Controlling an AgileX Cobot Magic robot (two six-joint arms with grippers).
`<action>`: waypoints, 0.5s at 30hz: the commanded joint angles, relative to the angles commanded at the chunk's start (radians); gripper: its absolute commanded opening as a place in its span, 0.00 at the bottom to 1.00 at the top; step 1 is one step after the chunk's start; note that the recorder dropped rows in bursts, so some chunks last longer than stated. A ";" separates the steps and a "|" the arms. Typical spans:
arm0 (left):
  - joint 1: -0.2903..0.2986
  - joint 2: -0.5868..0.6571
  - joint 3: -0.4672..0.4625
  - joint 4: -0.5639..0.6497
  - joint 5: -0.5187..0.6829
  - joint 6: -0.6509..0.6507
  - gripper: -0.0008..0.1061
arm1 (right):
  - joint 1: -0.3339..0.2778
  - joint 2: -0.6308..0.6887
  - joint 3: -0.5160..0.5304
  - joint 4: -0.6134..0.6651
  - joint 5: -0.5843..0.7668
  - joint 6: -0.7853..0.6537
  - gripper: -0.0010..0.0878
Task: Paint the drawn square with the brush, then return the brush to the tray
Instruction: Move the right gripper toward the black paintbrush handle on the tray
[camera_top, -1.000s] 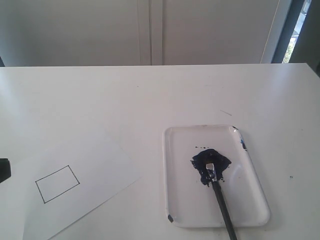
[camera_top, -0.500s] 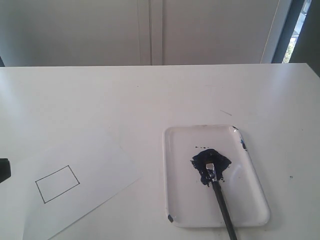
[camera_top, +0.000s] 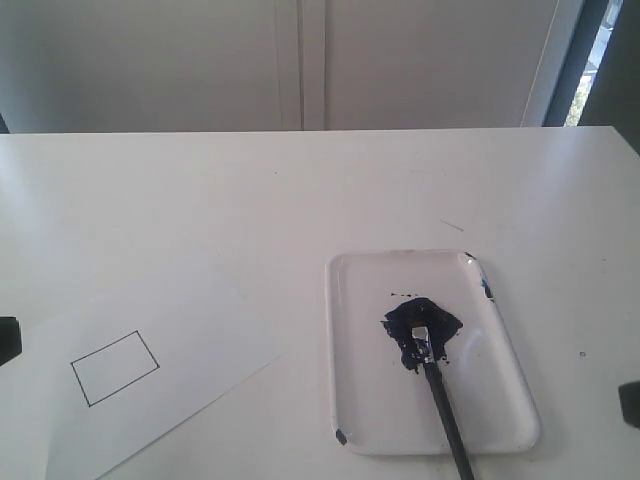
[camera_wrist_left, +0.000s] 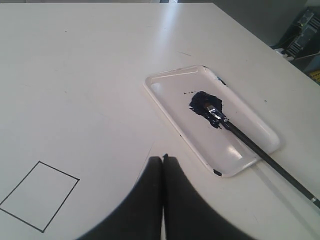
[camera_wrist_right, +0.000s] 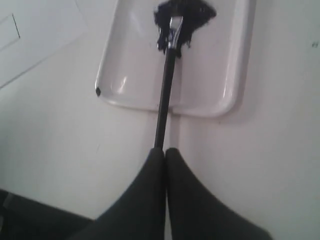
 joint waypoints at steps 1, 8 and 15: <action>0.000 0.000 0.000 0.000 0.000 0.000 0.01 | 0.000 0.011 0.000 0.000 0.005 -0.002 0.01; 0.000 0.000 0.000 0.000 0.000 0.000 0.01 | 0.005 0.148 0.000 0.000 0.012 -0.064 0.01; 0.000 0.000 0.000 0.000 0.000 0.000 0.01 | 0.120 0.300 -0.002 0.035 -0.181 -0.071 0.01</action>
